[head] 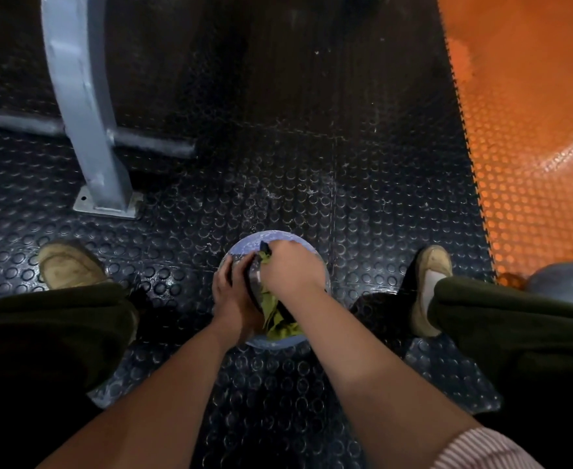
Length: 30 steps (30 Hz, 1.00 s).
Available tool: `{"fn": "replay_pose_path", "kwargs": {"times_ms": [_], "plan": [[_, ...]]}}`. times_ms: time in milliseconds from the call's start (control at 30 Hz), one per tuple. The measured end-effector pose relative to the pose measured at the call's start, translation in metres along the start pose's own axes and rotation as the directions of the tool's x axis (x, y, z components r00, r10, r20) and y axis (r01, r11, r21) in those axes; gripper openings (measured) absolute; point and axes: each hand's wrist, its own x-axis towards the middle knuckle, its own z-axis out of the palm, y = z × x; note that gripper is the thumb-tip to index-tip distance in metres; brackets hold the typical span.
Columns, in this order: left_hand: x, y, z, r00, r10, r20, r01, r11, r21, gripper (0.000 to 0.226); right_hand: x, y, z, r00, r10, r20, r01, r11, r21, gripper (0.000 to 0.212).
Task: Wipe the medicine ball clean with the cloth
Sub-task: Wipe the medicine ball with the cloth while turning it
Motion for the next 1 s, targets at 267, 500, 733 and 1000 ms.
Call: {"fn": "replay_pose_path", "kwargs": {"times_ms": [267, 500, 733, 1000], "plan": [[-0.006, -0.001, -0.006, 0.989, 0.032, 0.147, -0.034, 0.999, 0.009, 0.126, 0.007, 0.060, -0.013, 0.962, 0.274, -0.017, -0.268, 0.949, 0.167, 0.021], [-0.001, 0.006, -0.009, 0.995, -0.023, 0.098, 0.020, 0.999, 0.031, 0.117, -0.021, 0.051, 0.012, 0.976, 0.170, -0.139, -0.133, 0.961, 0.244, 0.015], [0.002, 0.006, -0.018, 0.989, -0.004, 0.150, -0.003, 0.999, 0.050, 0.124, -0.051, 0.065, 0.047, 0.977, 0.090, -0.194, -0.049, 0.977, 0.206, 0.026], [-0.002, 0.007, -0.001, 0.990, -0.013, 0.143, -0.008, 0.990, 0.142, 0.124, -0.001, 0.062, 0.000, 0.978, 0.166, -0.129, -0.140, 0.972, 0.186, 0.023]]}}
